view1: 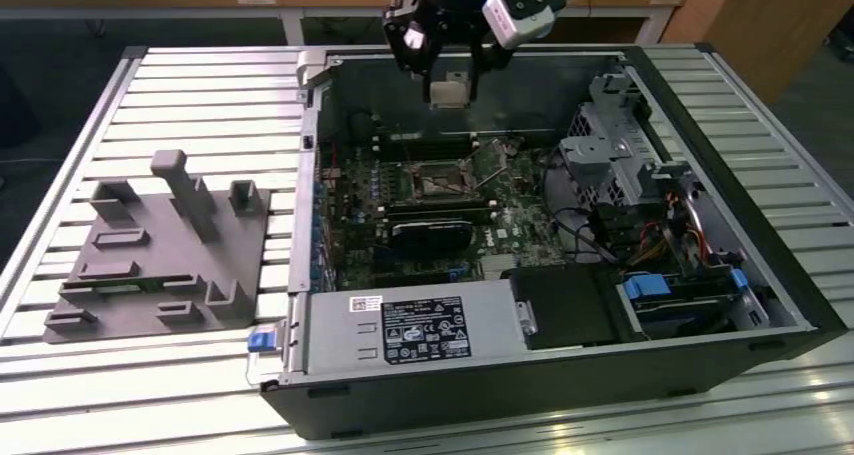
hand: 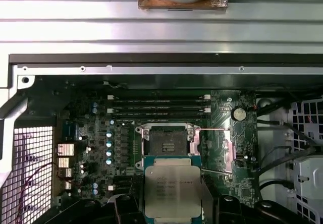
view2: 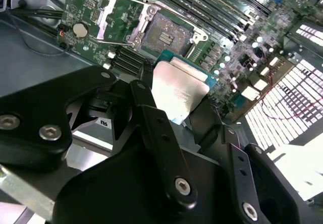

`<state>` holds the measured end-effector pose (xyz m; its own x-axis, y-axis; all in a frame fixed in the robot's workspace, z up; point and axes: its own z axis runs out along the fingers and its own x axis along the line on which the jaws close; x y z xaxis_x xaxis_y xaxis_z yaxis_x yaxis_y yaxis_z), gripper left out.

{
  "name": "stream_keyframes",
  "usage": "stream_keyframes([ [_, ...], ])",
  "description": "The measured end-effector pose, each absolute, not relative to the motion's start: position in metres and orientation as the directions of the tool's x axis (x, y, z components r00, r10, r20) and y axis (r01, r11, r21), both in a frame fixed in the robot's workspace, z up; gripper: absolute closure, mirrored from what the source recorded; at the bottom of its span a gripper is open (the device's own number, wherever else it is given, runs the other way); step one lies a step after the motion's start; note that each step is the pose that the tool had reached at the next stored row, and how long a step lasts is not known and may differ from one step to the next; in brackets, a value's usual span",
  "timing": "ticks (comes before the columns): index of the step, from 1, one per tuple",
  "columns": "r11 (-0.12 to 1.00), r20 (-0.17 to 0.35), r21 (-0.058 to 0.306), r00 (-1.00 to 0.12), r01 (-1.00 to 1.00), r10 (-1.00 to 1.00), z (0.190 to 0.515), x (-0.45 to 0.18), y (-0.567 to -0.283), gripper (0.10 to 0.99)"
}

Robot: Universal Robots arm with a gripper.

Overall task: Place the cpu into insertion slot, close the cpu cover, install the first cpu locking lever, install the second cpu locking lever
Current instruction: 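Place the cpu into insertion slot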

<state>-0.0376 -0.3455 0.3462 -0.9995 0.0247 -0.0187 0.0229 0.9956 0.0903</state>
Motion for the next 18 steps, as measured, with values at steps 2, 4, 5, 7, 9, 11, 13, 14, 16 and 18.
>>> stream_keyframes([
  [2,0.996,-0.021,0.09,-0.999,0.023,0.025,0.343,-0.038,-0.345,0.545],
  [4,0.996,-0.021,0.09,-0.999,0.023,0.025,0.339,-0.038,-0.345,0.545],
  [5,0.996,-0.021,0.09,-0.999,0.023,0.025,0.337,-0.038,-0.345,0.545],
  [7,0.996,-0.021,0.09,-0.999,0.023,0.025,0.334,-0.038,-0.345,0.545],
  [9,0.996,-0.021,0.09,-0.999,0.023,0.025,0.33,-0.038,-0.345,0.545],
  [11,0.996,-0.021,0.09,-0.999,0.023,0.025,0.327,-0.037,-0.345,0.545],
  [13,0.996,-0.021,0.089,-0.999,0.023,0.025,0.323,-0.037,-0.345,0.545],
  [14,0.996,-0.022,0.089,-0.999,0.023,0.025,0.321,-0.037,-0.345,0.545],
  [16,0.996,-0.021,0.089,-0.999,0.023,0.025,0.317,-0.036,-0.345,0.545],
  [18,0.996,-0.022,0.088,-0.999,0.023,0.025,0.314,-0.035,-0.345,0.545],
])
